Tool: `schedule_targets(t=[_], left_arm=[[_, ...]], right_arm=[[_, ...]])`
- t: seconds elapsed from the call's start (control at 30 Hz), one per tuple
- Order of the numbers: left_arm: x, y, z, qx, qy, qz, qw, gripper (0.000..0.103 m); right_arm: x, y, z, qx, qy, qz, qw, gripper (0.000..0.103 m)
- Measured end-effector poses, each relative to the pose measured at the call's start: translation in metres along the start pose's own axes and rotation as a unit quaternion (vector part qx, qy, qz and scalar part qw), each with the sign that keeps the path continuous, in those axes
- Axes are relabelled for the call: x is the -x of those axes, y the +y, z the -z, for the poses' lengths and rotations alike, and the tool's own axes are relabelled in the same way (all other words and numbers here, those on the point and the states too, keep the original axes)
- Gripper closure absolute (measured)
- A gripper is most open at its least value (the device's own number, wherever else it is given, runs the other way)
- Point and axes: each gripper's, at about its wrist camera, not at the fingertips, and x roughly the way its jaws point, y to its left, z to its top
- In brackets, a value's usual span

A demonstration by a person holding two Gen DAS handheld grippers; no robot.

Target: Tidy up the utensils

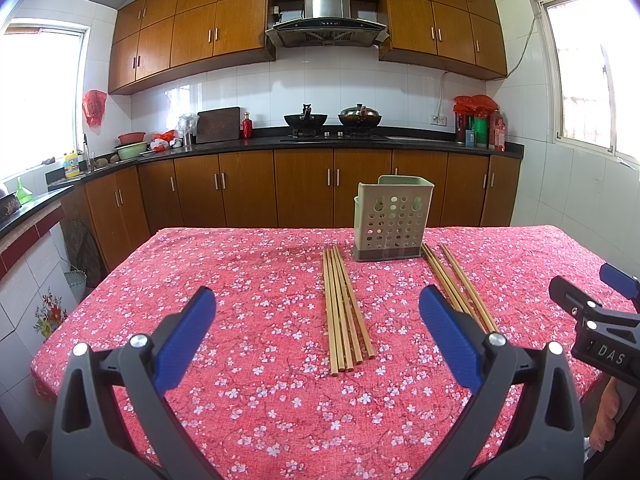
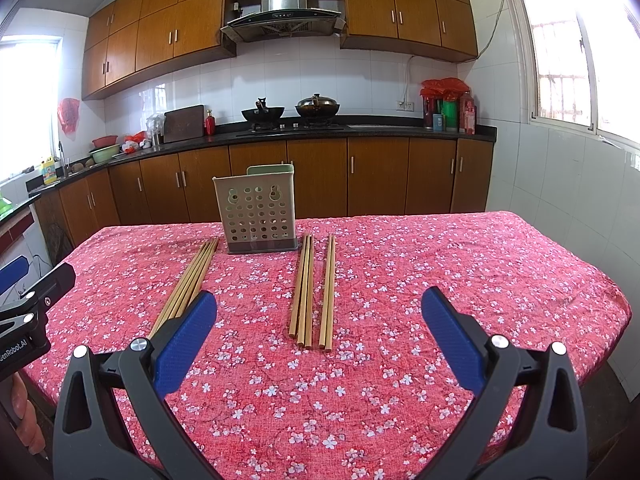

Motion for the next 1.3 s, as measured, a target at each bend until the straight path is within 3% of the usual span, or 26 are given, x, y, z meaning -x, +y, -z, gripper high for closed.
schedule_targets(t=[0.17, 0.23, 0.3, 0.47, 0.63, 0.7, 0.8, 0.93, 1.07, 1.3], left_arm=[[-0.004, -0.001, 0.001, 0.008, 0.012, 0.001, 0.9999, 0.004], [-0.024, -0.004, 0.006, 0.016, 0.030, -0.005, 0.9994, 0.004], [-0.038, 0.004, 0.007, 0.029, 0.059, -0.015, 0.9977, 0.004], [-0.087, 0.029, 0.008, 0.050, 0.141, -0.040, 0.9880, 0.004], [-0.128, 0.057, 0.004, 0.076, 0.191, -0.026, 0.9784, 0.004], [-0.148, 0.062, 0.002, 0.082, 0.210, -0.016, 0.9742, 0.012], [-0.170, 0.061, 0.003, 0.083, 0.235, 0.001, 0.9685, 0.029], [-0.192, 0.052, 0.007, 0.067, 0.259, 0.024, 0.9632, 0.042], [-0.203, 0.040, 0.010, 0.051, 0.268, 0.045, 0.9610, 0.052], [-0.211, 0.025, 0.012, 0.040, 0.283, 0.076, 0.9553, 0.068]], right_arm=[[-0.002, -0.001, 0.000, 0.000, 0.002, 0.001, 1.000, 0.002], [-0.009, -0.003, 0.000, -0.002, 0.011, 0.000, 1.000, 0.002], [-0.021, -0.008, -0.002, -0.006, 0.030, 0.005, 1.000, 0.002], [-0.085, -0.024, -0.009, -0.019, 0.122, 0.026, 0.992, 0.004], [-0.156, -0.040, -0.008, -0.054, 0.207, 0.004, 0.977, 0.047], [-0.177, -0.046, -0.004, -0.075, 0.235, -0.011, 0.969, 0.066], [-0.201, -0.047, 0.005, -0.094, 0.271, -0.034, 0.957, 0.078], [-0.209, -0.039, 0.010, -0.073, 0.276, -0.037, 0.958, 0.083], [-0.213, -0.037, 0.009, -0.049, 0.275, -0.019, 0.960, 0.094], [-0.213, -0.042, 0.009, -0.048, 0.267, -0.008, 0.963, 0.095]])
